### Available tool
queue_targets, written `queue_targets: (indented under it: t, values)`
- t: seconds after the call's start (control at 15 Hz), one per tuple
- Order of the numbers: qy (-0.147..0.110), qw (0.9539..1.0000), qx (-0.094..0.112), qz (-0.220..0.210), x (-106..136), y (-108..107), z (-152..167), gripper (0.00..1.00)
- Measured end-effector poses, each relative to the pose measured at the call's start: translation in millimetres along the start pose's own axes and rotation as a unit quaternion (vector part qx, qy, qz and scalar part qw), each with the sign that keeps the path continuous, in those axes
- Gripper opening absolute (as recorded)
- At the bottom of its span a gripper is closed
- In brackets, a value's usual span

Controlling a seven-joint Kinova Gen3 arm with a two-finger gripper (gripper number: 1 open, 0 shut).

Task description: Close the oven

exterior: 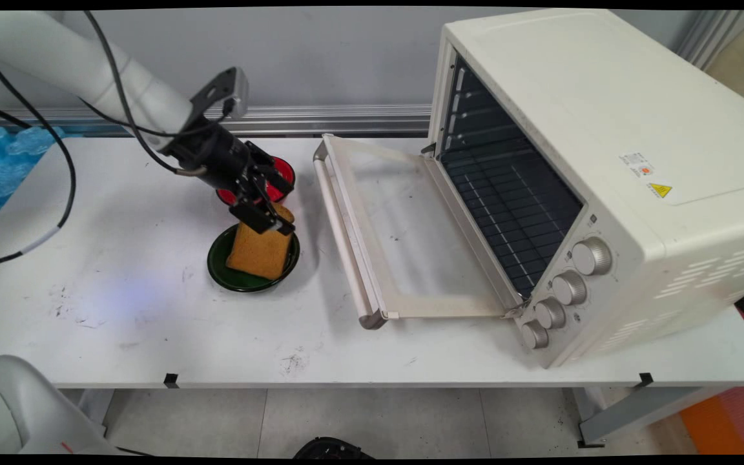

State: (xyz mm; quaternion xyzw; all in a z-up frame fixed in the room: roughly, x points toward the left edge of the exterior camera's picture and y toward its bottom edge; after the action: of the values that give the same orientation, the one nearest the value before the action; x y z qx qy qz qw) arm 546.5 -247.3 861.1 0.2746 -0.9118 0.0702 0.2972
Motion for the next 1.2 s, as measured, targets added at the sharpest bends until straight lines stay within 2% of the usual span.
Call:
queue_targets:
  t: [0.93, 1.0, 1.2]
  values:
    - [0.007, 0.9999, 0.006, -0.012, -3.8, -4.5, 83.6, 1.00]
    - [0.008, 0.9999, 0.007, -0.013, -3.5, -4.8, 88.6, 0.00]
    - [0.010, 0.9998, 0.010, -0.015, -2.7, -5.9, 101.2, 0.00]
